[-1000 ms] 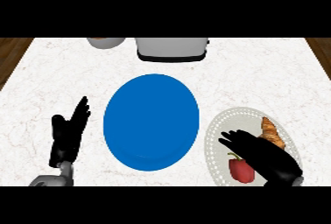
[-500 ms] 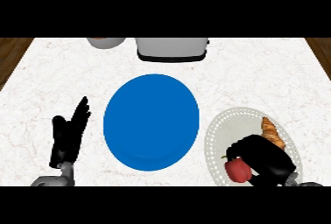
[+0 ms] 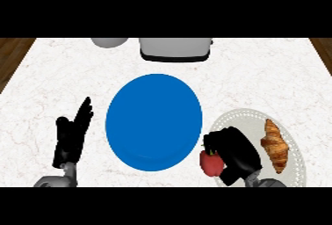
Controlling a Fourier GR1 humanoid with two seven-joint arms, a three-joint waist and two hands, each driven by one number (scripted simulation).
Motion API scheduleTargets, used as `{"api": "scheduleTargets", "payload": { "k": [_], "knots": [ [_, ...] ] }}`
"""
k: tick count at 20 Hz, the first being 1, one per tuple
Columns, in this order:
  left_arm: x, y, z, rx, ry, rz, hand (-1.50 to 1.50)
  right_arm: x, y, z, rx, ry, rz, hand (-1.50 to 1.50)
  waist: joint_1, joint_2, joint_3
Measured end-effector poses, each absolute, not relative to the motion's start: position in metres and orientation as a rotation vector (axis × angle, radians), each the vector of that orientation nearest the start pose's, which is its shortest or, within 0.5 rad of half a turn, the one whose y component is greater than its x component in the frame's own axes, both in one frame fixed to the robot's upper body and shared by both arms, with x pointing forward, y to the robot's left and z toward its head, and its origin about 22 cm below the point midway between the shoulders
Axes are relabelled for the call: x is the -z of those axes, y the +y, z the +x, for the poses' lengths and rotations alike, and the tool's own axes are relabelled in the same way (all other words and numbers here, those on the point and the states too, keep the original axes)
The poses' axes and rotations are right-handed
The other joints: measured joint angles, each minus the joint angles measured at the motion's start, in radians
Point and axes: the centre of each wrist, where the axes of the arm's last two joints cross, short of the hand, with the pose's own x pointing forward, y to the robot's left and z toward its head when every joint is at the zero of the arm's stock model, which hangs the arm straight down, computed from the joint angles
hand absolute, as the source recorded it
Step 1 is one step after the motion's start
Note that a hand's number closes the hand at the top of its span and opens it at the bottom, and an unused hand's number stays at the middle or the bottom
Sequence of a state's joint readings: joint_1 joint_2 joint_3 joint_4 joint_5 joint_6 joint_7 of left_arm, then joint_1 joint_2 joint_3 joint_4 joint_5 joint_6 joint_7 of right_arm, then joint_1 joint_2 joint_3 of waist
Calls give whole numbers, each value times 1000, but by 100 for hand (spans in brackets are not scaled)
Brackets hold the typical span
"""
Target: Pick the bell pepper from the placemat and place it in the plate
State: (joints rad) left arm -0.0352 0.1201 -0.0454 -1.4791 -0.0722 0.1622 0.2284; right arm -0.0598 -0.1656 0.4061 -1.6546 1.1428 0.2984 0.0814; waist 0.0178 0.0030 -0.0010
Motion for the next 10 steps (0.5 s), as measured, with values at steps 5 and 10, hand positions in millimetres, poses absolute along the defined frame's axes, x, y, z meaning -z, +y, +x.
{"api": "scheduleTargets", "payload": {
  "k": [5, 10],
  "knots": [
    [8, 242, 251, 64, -1296, 228, 0, -39, -125, 240, -1205, -1321, -802, 150, 30, 1, 0],
    [7, 235, 255, 92, -1297, 204, 0, -69, -88, 250, -993, -1359, -987, 150, 63, 1, -1]
  ]
}}
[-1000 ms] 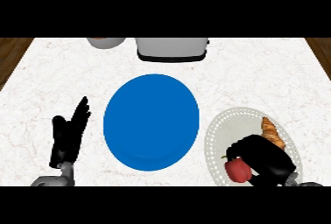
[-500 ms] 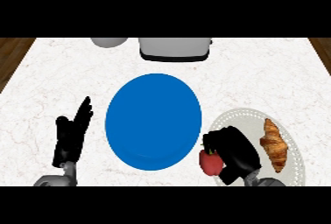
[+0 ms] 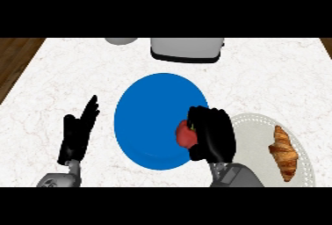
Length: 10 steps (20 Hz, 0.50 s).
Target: Pick the bell pepper from the placemat and place it in the plate
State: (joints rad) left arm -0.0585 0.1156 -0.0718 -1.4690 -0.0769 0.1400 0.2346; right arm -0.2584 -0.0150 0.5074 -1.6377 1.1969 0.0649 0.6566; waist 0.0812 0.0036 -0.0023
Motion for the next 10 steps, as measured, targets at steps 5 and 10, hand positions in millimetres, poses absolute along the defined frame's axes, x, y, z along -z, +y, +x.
{"api": "scheduleTargets", "payload": {
  "k": [5, 10],
  "knots": [
    [6, 229, 259, 111, -1297, 186, 0, -102, -57, 257, -750, -1423, -1195, 150, 15, -6, -2],
    [5, 227, 262, 120, -1298, 184, 0, -124, -33, 267, -634, -1446, -1340, 150, 24, -4, -2]
  ]
}}
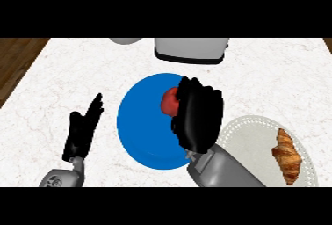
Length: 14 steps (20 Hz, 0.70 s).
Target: Pick the bell pepper from the placemat and place it in the plate
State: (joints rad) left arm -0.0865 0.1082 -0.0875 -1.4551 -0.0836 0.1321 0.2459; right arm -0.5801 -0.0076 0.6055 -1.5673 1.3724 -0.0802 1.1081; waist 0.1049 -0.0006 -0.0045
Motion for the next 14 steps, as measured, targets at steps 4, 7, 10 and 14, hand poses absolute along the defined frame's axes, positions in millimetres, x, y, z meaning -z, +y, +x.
{"api": "scheduleTargets", "payload": {
  "k": [4, 7, 10, 14],
  "knots": [
    [5, 227, 264, 120, -1298, 180, 0, -130, -22, 276, -599, -1433, -1399, 150, -2, 4, 1],
    [4, 226, 265, 115, -1304, 186, 0, -133, -18, 285, -584, -1412, -1420, 150, -5, 5, 2],
    [8, 225, 263, 109, -1305, 188, 0, -132, -18, 295, -574, -1378, -1428, 150, -10, 8, 2],
    [11, 227, 263, 103, -1303, 192, 0, -127, -17, 307, -587, -1329, -1422, 150, -18, 9, 3]
  ]
}}
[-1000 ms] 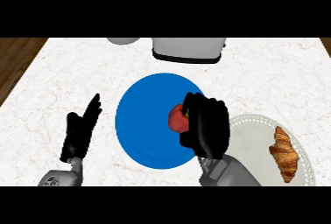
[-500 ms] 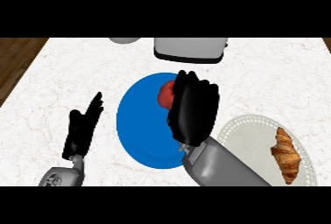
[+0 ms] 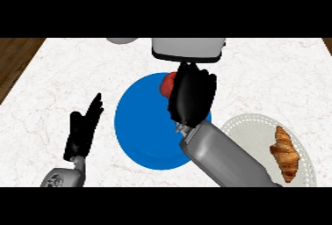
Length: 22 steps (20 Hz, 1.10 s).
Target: Pick the bell pepper from the placemat and place it in the plate
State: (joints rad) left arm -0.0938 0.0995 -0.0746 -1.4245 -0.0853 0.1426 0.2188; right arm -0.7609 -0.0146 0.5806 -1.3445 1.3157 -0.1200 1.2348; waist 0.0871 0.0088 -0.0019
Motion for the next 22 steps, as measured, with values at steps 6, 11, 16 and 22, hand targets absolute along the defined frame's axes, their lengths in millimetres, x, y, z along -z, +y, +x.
{"api": "scheduleTargets", "payload": {
  "k": [6, 11, 16, 22],
  "knots": [
    [7, 232, 266, 93, -1303, 201, 0, -105, -25, 321, -620, -1212, -1334, 150, -12, 1, 1],
    [4, 232, 266, 93, -1306, 204, 0, -79, -33, 323, -643, -1108, -1170, 150, -10, 4, 2],
    [7, 232, 264, 88, -1303, 202, 0, -58, -32, 321, -685, -1022, -1029, -150, -18, 2, 2],
    [10, 246, 262, 70, -1297, 218, 0, -59, -21, 317, -656, -1172, -905, -150, -39, -2, 2]
  ]
}}
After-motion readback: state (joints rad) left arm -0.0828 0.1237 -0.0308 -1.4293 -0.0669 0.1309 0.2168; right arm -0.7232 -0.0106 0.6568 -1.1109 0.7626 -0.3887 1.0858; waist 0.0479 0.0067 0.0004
